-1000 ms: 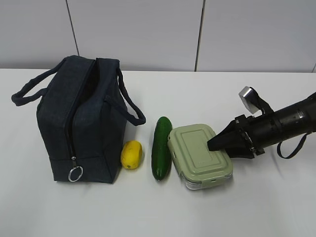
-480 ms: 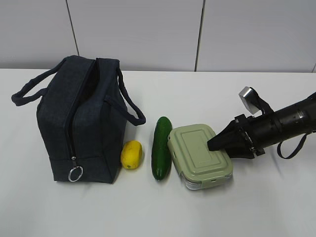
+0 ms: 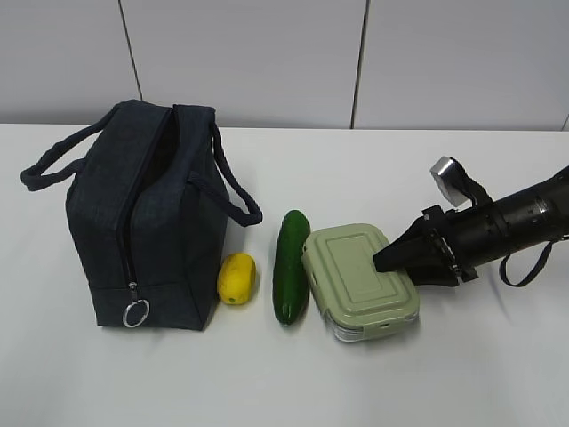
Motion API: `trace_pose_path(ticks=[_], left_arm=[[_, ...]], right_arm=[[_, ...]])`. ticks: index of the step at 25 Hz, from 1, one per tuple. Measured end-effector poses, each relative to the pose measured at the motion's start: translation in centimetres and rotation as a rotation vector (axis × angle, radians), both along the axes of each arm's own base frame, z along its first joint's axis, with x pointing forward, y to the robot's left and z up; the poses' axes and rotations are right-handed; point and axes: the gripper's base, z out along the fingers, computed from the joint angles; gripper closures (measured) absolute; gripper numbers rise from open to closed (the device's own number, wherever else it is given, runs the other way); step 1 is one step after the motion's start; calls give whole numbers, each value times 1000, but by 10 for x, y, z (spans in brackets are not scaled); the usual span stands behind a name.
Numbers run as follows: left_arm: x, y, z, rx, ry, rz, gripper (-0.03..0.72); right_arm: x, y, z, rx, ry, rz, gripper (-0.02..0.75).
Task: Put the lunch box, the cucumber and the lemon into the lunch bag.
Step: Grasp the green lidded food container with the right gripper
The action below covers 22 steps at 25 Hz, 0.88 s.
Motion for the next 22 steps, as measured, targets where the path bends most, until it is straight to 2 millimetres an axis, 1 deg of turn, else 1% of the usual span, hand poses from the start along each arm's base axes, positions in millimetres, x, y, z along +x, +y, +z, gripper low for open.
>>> trace_pose_path(ticks=[5, 7, 11, 22], left_arm=[[0, 0, 0, 0, 0, 0, 450], [0, 0, 0, 0, 0, 0, 450], [0, 0, 0, 0, 0, 0, 450], [0, 0, 0, 0, 0, 0, 450]], right_arm=[[0, 0, 0, -1, 17, -7, 366], [-1, 0, 1, -5, 24, -8, 359], [-1, -1, 6, -27, 30, -15, 369], [-1, -2, 9, -41, 48, -33, 372]])
